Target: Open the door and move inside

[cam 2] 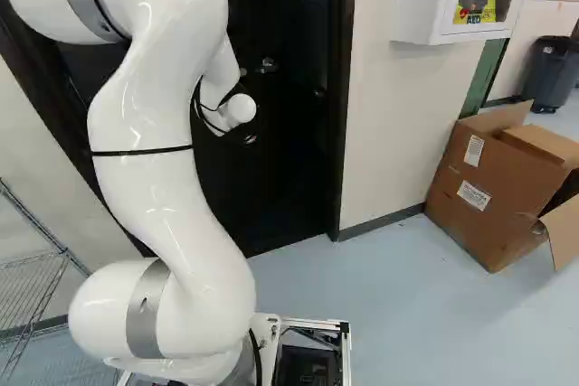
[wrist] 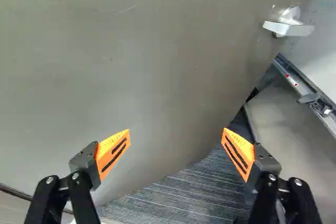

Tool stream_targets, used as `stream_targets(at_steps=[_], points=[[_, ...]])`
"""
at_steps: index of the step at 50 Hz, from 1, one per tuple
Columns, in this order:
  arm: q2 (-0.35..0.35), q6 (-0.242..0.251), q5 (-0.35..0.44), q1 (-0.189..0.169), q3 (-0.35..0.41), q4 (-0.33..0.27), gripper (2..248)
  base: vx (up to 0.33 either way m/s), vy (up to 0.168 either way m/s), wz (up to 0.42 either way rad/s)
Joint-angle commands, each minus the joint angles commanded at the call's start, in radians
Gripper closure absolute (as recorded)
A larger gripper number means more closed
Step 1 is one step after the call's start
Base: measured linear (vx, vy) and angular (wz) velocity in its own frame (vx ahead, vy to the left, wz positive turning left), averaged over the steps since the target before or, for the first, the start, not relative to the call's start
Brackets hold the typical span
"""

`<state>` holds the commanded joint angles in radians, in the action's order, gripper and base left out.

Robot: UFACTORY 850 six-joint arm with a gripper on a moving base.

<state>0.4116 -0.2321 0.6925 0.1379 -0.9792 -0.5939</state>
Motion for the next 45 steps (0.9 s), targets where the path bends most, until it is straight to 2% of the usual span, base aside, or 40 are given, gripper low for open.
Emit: stream_targets(at_steps=[27,45], points=[[-0.132,0.000,0.000,-0.015,0.161,0.163,3,0.000,0.000,0.000],[-0.218,0.000,0.000,-0.040,0.260,0.273,3,0.000,0.000,0.000]])
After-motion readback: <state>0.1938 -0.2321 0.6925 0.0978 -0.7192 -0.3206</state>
